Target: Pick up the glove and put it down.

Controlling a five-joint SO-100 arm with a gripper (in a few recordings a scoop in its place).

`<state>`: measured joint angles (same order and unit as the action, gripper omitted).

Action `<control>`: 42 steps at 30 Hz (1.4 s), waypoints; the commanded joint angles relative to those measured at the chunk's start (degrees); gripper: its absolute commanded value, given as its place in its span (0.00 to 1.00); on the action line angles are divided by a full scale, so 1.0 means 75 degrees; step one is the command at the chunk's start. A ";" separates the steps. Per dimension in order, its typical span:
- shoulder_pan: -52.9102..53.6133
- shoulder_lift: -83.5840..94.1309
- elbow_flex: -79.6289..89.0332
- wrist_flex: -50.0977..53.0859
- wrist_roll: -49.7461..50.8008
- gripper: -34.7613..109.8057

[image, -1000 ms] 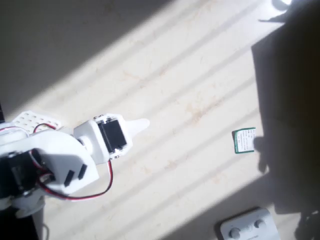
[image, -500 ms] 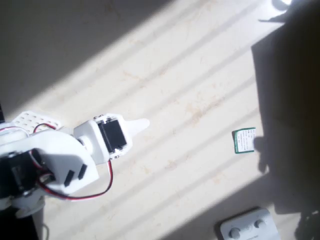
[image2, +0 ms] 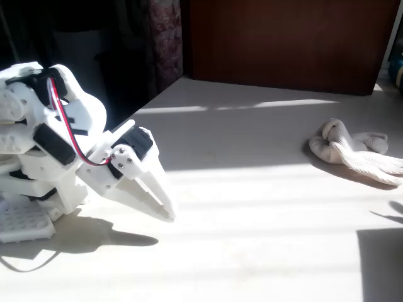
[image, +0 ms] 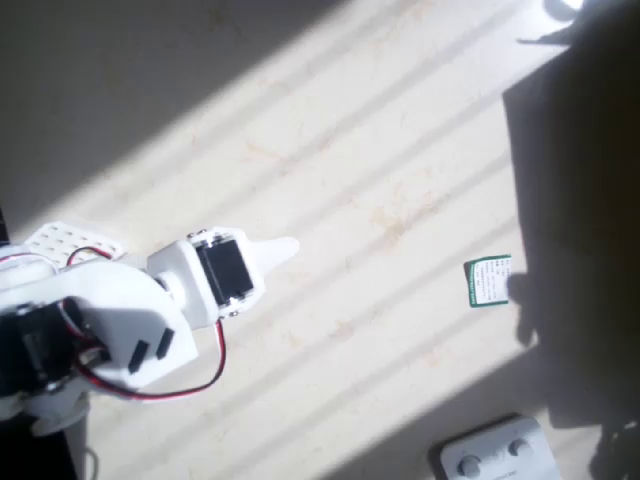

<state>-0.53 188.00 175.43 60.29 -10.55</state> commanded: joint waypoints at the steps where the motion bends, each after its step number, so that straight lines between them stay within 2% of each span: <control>1: 0.0012 0.0047 -0.0129 -0.0035 -0.0047 0.24; 25: 0.0035 0.0059 -0.0164 -0.0070 0.0035 0.24; 31: 0.0012 -0.0129 -0.1301 -0.0398 0.0059 0.24; 36: -0.0012 -0.2391 -0.2930 -0.0375 0.0059 0.24; 42: -0.0270 -0.6012 -0.6691 -0.0387 -0.0035 0.24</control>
<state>-0.79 154.16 140.71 58.18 -10.55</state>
